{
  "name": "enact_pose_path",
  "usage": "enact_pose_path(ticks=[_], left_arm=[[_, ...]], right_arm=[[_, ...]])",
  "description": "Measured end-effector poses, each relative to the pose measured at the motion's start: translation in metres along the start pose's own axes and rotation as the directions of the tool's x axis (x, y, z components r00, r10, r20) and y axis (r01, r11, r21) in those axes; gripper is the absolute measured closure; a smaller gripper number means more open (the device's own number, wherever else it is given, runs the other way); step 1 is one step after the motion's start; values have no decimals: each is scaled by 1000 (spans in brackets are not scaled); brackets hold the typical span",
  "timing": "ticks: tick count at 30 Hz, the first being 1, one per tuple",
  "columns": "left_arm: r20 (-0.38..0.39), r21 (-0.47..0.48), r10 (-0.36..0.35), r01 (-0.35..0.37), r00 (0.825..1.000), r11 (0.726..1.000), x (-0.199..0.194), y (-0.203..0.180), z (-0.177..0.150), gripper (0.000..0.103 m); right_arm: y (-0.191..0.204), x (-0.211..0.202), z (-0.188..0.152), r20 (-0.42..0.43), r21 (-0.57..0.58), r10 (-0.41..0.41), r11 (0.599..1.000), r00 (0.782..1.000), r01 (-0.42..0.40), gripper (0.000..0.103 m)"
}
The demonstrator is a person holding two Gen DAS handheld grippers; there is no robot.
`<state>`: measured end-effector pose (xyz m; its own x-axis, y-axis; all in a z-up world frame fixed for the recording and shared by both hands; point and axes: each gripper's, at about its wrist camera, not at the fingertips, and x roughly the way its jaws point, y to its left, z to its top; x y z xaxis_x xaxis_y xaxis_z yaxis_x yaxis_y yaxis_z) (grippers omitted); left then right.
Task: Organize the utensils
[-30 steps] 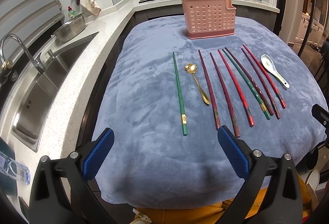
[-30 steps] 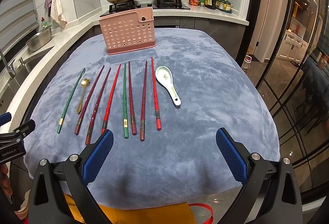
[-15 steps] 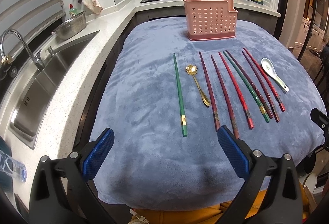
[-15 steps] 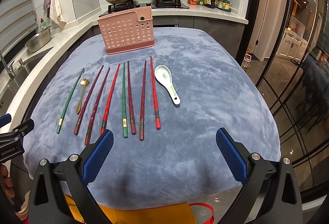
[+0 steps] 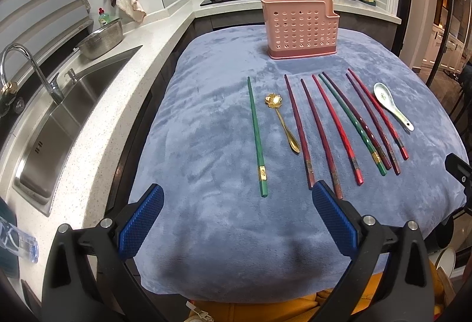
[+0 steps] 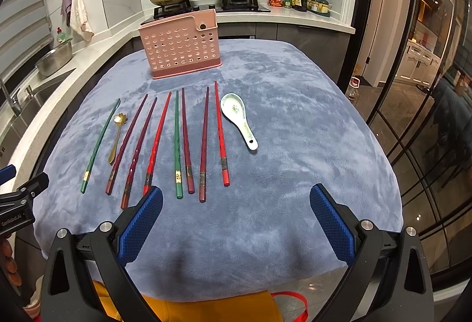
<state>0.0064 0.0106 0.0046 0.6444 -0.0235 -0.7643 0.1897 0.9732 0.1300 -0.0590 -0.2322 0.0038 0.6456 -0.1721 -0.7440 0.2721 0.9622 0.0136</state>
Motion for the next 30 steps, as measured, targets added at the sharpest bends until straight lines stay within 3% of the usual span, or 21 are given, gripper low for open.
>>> enact_pose_path(ticks=[5, 30], left_arm=[[-6, 4, 27, -27, 1000, 1000, 1, -1, -1, 7], [-12, 4, 23, -23, 1000, 1000, 5, -1, -1, 7]], right_arm=[[-1, 0, 0, -2, 4, -3, 1000, 1000, 3, 7], [-2, 1, 0, -9, 7, 0, 1000, 1000, 0, 7]])
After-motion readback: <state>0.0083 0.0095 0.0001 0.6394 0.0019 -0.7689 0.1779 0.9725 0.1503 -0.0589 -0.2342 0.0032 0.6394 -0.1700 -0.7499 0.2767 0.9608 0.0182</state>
